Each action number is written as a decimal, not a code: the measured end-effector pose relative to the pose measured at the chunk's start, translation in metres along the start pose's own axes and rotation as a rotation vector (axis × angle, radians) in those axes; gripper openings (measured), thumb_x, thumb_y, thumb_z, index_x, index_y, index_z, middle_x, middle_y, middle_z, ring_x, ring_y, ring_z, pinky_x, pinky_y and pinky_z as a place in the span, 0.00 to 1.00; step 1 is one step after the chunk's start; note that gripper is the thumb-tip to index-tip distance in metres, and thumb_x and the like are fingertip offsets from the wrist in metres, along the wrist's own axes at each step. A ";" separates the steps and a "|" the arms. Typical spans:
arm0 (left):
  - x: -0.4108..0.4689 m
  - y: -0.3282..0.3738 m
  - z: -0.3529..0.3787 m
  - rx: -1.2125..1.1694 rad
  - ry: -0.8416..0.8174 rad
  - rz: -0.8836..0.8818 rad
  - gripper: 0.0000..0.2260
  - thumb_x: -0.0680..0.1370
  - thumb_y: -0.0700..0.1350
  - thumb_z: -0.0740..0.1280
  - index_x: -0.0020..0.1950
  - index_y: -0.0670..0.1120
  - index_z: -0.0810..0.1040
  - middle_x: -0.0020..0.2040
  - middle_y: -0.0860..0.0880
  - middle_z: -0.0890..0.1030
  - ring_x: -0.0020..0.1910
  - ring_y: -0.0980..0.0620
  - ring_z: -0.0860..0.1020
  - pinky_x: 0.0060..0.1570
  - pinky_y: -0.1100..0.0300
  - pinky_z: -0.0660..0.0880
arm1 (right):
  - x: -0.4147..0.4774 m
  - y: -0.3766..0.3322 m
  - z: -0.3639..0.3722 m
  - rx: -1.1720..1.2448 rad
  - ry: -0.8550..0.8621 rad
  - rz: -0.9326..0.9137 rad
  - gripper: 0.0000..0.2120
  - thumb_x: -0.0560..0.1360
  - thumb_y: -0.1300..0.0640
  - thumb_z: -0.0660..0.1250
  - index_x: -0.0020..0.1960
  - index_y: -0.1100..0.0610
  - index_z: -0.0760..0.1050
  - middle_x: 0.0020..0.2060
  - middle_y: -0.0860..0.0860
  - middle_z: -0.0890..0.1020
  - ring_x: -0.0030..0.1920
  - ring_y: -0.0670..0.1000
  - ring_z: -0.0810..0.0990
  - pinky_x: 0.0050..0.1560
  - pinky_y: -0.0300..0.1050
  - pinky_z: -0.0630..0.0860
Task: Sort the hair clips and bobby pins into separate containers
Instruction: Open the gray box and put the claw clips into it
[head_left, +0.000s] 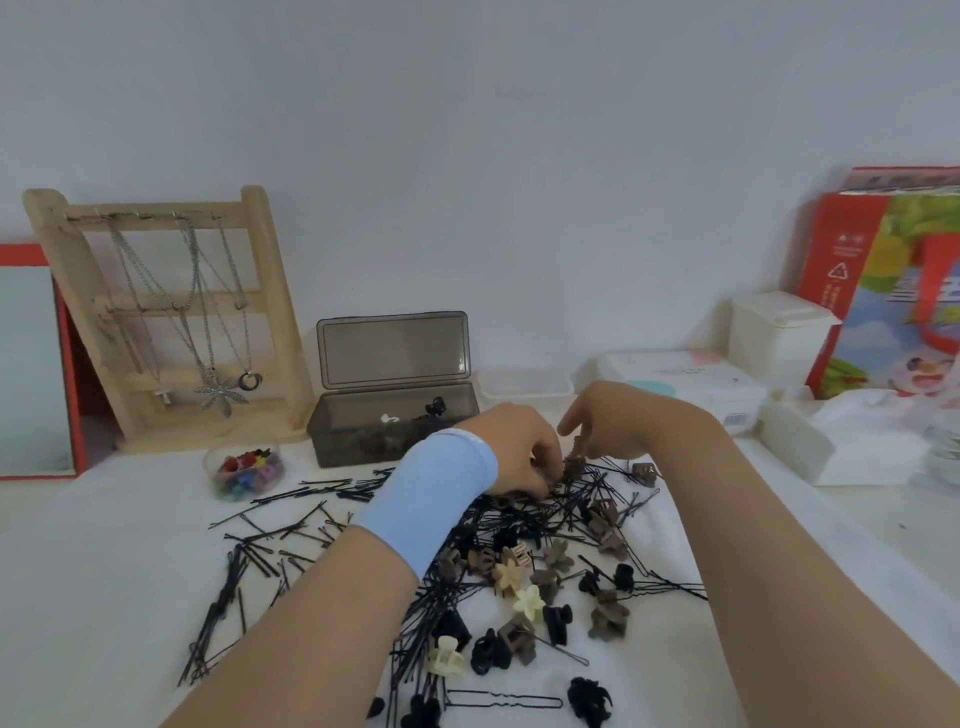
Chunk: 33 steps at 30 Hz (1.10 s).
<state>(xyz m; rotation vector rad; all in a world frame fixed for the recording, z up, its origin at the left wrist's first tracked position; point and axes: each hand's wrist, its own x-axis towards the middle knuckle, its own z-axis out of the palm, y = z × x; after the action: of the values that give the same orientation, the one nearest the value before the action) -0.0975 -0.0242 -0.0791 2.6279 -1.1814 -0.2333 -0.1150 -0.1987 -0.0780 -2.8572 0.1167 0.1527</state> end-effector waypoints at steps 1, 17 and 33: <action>0.000 -0.002 -0.002 0.003 0.006 -0.001 0.08 0.73 0.46 0.75 0.51 0.53 0.84 0.45 0.59 0.78 0.43 0.59 0.76 0.48 0.64 0.71 | 0.001 0.000 0.002 -0.013 -0.007 0.012 0.16 0.72 0.59 0.73 0.59 0.49 0.82 0.51 0.46 0.83 0.50 0.49 0.79 0.56 0.46 0.77; -0.033 -0.037 -0.020 -0.317 0.192 -0.112 0.05 0.80 0.47 0.65 0.53 0.52 0.80 0.44 0.55 0.82 0.45 0.56 0.82 0.53 0.56 0.78 | -0.007 -0.014 -0.004 -0.006 0.009 0.015 0.08 0.73 0.61 0.70 0.47 0.52 0.86 0.40 0.46 0.86 0.44 0.46 0.85 0.51 0.46 0.81; -0.055 -0.088 -0.044 -0.271 0.497 -0.246 0.07 0.77 0.43 0.70 0.53 0.54 0.82 0.49 0.58 0.79 0.50 0.58 0.77 0.52 0.64 0.69 | -0.009 -0.054 -0.003 0.161 0.188 -0.161 0.04 0.74 0.58 0.72 0.48 0.52 0.82 0.42 0.47 0.84 0.34 0.44 0.83 0.37 0.34 0.75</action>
<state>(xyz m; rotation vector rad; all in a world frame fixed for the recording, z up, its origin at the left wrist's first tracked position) -0.0603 0.0803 -0.0597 2.3845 -0.6173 0.1968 -0.1188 -0.1474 -0.0593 -2.7000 -0.0608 -0.1513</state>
